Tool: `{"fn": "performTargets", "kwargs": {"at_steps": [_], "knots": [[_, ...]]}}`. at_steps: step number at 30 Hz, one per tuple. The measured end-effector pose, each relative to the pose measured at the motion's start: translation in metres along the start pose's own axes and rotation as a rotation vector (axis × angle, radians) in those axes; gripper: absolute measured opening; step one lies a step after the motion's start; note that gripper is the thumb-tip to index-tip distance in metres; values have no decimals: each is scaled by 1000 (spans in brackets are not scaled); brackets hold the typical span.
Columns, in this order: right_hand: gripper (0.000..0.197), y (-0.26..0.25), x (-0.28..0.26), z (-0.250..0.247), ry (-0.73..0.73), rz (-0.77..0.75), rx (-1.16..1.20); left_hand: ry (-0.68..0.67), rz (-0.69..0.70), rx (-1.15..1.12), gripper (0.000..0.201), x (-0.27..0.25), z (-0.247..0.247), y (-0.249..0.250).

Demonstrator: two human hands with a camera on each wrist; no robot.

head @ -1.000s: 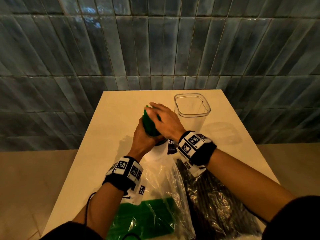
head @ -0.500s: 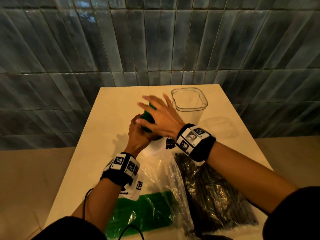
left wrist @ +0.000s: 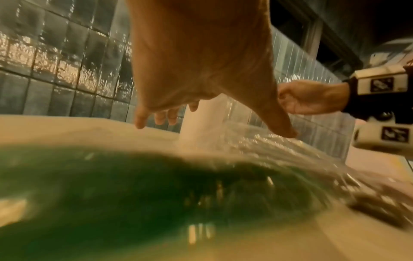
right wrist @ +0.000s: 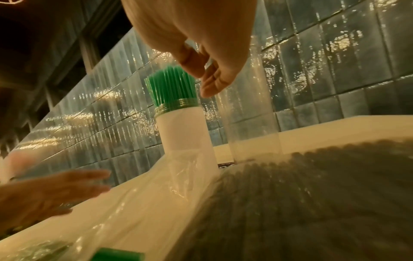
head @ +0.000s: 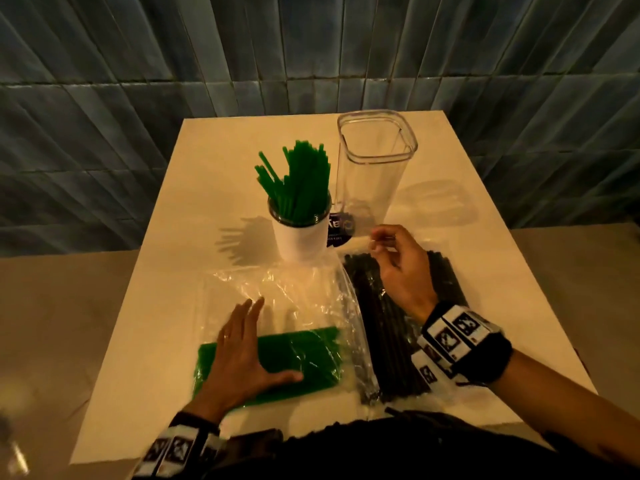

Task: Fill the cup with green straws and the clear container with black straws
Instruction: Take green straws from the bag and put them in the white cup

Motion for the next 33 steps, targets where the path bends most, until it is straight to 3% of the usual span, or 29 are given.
{"fn": "performTargets", "kwargs": {"at_steps": [2,6,10,12,15,18,23,26,30,33], "knots": [[20,10,-2,4,-98,112,-52,-62,-12,122,141,-9,18,-15],[22,31,-22,39,-679,316,-382,-60,7,277,142,-14,31,-22],[32,45,-46,63,-859,598,-66,-65,1,267,144,-12,30,-21],[35,45,-51,71,-946,513,-188,-76,0,287,144,-12,30,-20],[49,38,-54,82,-1043,147,-556,-80,-10,300,144,-14,30,-20],[53,25,-57,93,-1092,-137,-667,-74,-6,326,144,-14,28,-19],[58,21,-58,98,-1194,-22,-617,-71,4,320,145,-12,27,-18],[50,24,-59,99,-1171,56,-611,-75,27,330,145,-13,27,-15],[32,20,-66,103,-1163,-77,-809,-95,40,372,147,-14,27,-13],[32,18,-67,107,-1161,-136,-884,-105,37,397,146,-12,28,-15]]}}
Point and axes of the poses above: each hand's wrist, its own x-axis towards the middle knuckle, its own z-axis out of the palm, y = z × x, the point moved 5 cm from there along x, towards the middle knuckle, and after that the axes turned 5 degrees about -x, right-handed, at the moved point
